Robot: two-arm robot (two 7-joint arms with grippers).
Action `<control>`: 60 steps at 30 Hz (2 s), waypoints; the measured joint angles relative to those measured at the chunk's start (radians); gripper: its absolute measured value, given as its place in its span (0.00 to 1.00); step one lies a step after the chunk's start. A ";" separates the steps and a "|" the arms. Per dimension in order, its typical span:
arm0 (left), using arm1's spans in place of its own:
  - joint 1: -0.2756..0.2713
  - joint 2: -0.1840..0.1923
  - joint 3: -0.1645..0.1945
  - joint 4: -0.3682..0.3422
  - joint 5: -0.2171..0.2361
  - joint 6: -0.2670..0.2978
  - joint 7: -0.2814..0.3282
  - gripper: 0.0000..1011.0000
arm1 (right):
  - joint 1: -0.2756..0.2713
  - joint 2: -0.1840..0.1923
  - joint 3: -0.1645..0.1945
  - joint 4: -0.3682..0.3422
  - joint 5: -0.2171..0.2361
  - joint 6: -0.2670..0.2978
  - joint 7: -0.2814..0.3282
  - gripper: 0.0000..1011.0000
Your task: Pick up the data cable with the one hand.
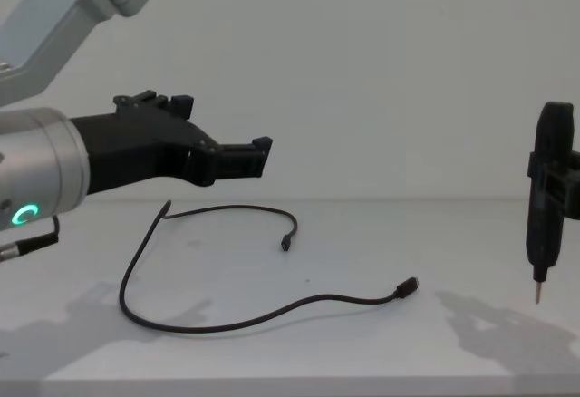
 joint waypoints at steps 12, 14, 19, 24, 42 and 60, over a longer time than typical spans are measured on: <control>0.033 0.015 -0.029 -0.016 -0.060 0.025 -0.056 0.99 | 0.000 0.000 0.000 0.000 0.000 0.000 0.000 0.27; 0.035 0.014 -0.032 -0.015 -0.070 0.029 -0.066 0.99 | 0.000 0.000 0.000 0.000 0.000 0.000 0.000 0.27; 0.035 0.010 -0.036 0.002 -0.099 0.036 -0.104 0.99 | 0.000 0.000 0.000 0.000 0.000 0.000 0.000 0.27; 0.022 0.003 -0.034 0.035 -0.125 0.039 -0.150 0.99 | 0.000 0.000 0.000 0.000 0.000 0.000 0.000 0.27; -0.054 -0.011 0.008 0.155 -0.125 0.037 -0.272 0.99 | 0.000 0.000 0.000 0.000 0.000 0.000 0.000 0.27; -0.163 -0.012 0.079 0.284 -0.043 0.016 -0.386 0.99 | 0.000 0.000 0.000 0.000 0.000 0.000 0.000 0.27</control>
